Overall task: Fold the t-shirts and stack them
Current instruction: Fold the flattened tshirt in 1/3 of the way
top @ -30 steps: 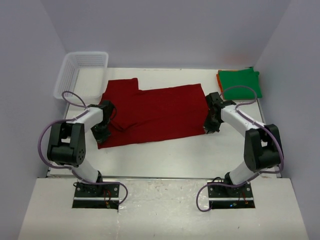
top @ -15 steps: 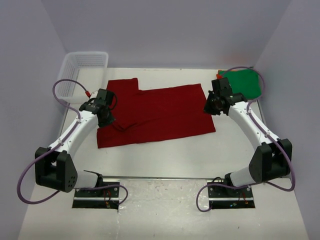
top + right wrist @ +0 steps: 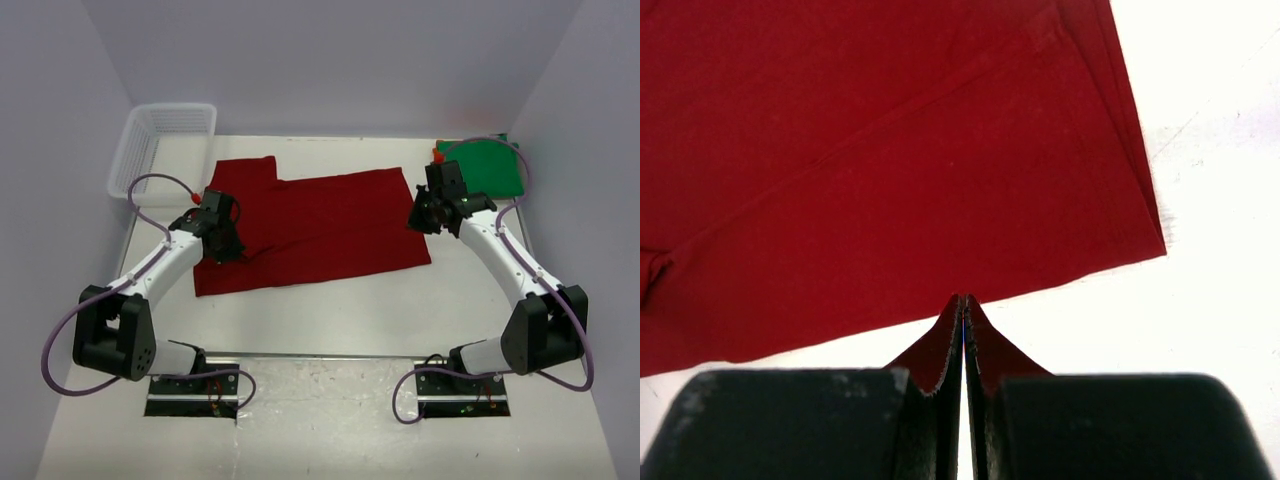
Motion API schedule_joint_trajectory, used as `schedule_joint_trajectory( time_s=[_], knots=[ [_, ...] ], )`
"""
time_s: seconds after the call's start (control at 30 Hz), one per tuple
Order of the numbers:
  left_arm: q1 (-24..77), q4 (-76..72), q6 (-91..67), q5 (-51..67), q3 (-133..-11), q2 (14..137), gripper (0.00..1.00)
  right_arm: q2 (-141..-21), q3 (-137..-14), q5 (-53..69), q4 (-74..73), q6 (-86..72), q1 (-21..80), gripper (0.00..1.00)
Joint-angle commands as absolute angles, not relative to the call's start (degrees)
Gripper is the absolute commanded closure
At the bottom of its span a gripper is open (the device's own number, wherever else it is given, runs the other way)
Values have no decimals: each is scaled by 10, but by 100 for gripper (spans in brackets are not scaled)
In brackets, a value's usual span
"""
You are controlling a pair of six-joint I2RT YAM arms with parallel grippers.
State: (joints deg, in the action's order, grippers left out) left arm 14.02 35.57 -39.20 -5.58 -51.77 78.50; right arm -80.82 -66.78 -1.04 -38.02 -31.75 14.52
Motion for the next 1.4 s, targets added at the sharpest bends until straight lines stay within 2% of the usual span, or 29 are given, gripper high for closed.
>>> schedule_joint_trajectory(
  time_s=[0.0,0.73,1.0,1.37],
  knots=[
    [143,324,-386,-39,-513,790,100,-792,-663,-4,-360,-309,146,100],
    [151,301,-377,-40,-515,880,100,-804,-652,23,-352,-313,146,100],
    [151,301,-361,-63,-593,943,100,-804,-647,21,-348,-309,146,100],
    [152,326,-353,-72,-767,1049,100,-807,-645,39,-344,-309,146,100]
  ],
)
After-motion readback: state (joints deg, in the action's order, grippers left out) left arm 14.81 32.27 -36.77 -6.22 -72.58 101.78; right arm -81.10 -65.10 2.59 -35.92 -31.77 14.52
